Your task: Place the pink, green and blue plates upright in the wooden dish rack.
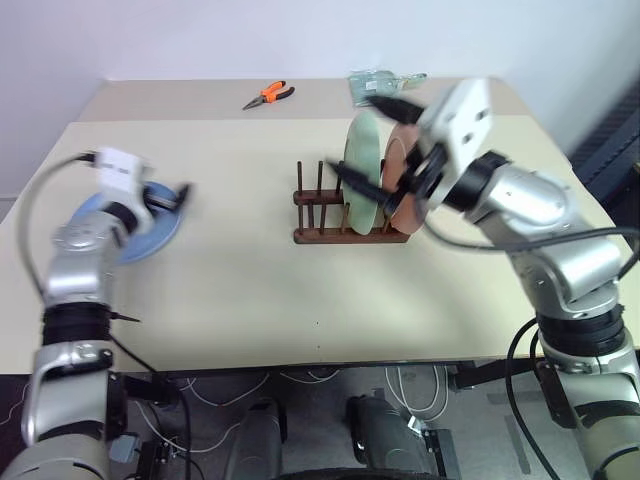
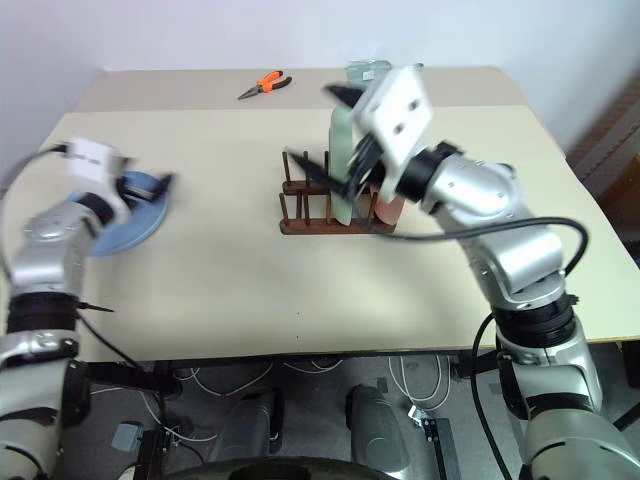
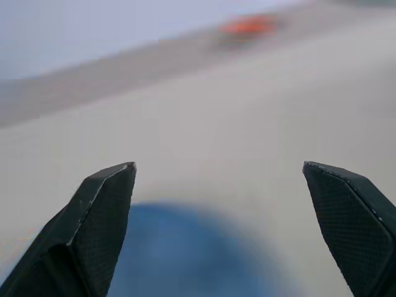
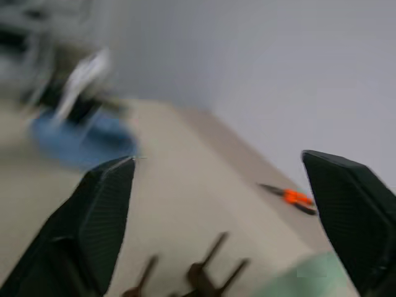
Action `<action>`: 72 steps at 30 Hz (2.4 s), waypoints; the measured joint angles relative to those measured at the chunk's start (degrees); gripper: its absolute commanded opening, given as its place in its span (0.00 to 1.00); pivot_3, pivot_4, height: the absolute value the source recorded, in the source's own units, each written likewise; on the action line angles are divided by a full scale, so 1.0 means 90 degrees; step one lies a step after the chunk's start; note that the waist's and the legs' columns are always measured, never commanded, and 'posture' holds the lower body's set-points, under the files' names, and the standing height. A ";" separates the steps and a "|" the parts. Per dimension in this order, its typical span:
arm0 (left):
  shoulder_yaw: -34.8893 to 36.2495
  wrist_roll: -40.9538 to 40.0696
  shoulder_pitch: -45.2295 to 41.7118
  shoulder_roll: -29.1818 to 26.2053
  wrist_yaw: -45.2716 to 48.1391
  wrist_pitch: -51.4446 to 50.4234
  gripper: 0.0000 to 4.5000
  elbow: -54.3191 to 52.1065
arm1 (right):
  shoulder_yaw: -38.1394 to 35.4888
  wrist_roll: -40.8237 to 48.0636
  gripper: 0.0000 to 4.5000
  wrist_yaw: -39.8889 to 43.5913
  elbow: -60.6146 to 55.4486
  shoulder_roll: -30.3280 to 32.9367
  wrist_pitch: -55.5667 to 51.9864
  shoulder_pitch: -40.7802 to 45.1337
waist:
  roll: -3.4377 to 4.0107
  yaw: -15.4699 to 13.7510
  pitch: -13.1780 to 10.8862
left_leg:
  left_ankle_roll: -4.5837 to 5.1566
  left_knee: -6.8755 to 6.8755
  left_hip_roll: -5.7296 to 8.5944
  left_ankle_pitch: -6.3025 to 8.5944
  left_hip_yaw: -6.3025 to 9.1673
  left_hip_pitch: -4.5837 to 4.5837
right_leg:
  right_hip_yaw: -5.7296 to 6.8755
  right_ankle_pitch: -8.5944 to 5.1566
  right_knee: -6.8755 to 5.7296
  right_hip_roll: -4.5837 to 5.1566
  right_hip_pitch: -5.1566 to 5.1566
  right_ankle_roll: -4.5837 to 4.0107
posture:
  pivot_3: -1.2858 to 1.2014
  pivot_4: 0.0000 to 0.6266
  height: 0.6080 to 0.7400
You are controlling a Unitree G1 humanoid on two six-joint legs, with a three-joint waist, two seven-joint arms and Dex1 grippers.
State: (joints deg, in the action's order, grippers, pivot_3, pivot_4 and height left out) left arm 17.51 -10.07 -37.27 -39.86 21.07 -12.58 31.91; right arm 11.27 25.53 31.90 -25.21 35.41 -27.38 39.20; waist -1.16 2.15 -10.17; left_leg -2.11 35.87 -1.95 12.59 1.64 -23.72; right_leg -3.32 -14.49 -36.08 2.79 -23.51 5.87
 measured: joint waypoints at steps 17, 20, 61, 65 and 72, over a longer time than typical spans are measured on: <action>0.2599 -0.1963 0.0519 0.0647 -0.2191 -0.3016 0.36 -0.0124 | 0.0432 -0.0814 1.00 0.0312 0.0258 -0.1047 0.0423 -0.0571 | -0.0057 -0.0134 -0.0007 | -0.0005 0.0006 0.0003 0.0000 0.0006 -0.0001 | 0.0017 0.0010 -0.0003 0.0011 0.0006 0.0010 | 0.52 0.24 0.94; 0.2666 -0.2065 0.0508 0.0729 -0.2293 -0.3124 0.01 -0.0183 | 0.0390 -0.0885 1.00 0.0297 0.0258 -0.1076 0.0449 -0.0571 | -0.0057 -0.0146 -0.0007 | -0.0006 0.0007 0.0005 0.0000 0.0005 -0.0001 | 0.0017 0.0009 -0.0002 0.0012 0.0007 0.0009 | 0.52 0.24 0.94; 0.0834 -0.2988 -0.1423 0.1875 -0.1186 -0.2929 0.69 -0.3573 | 0.1925 -0.6003 0.00 -0.0411 0.3571 -0.1705 0.3801 0.1317 | -0.0080 0.0023 -0.0022 | -0.0039 -0.0007 0.0008 -0.0018 0.0021 -0.0008 | 0.0021 0.0015 -0.0006 0.0006 -0.0003 0.0012 | 0.52 0.24 0.94; 0.1222 -0.2083 -0.1650 0.1055 -0.1671 -0.1417 0.69 -0.2668 | 0.1313 -0.5250 0.00 -0.0611 0.3360 -0.2249 0.3774 0.1100 | -0.0078 0.0074 -0.0022 | -0.0046 -0.0057 0.0008 -0.0023 0.0004 0.0032 | 0.0007 0.0015 -0.0006 0.0005 0.0004 0.0012 | 0.52 0.24 0.94; 0.0502 -0.0883 -0.0050 0.0874 -0.0867 0.0167 0.69 -0.1678 | -0.0330 -0.1385 0.00 -0.0710 0.1023 -0.4043 0.1577 0.0641 | -0.0089 -0.0161 -0.0015 | -0.0081 -0.0083 0.0008 -0.0043 0.0026 0.0023 | 0.0040 0.0015 -0.0002 0.0017 0.0010 0.0008 | 0.52 0.24 0.94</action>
State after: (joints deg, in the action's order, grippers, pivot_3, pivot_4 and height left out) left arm 22.03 -18.01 -37.73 -32.00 13.27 -11.08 16.80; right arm 8.30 13.06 25.51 -16.00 -0.98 -13.19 44.97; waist -1.97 0.70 -10.31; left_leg -2.84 35.13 -1.88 12.20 1.87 -23.52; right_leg -2.96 -14.36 -36.09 2.94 -23.42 5.95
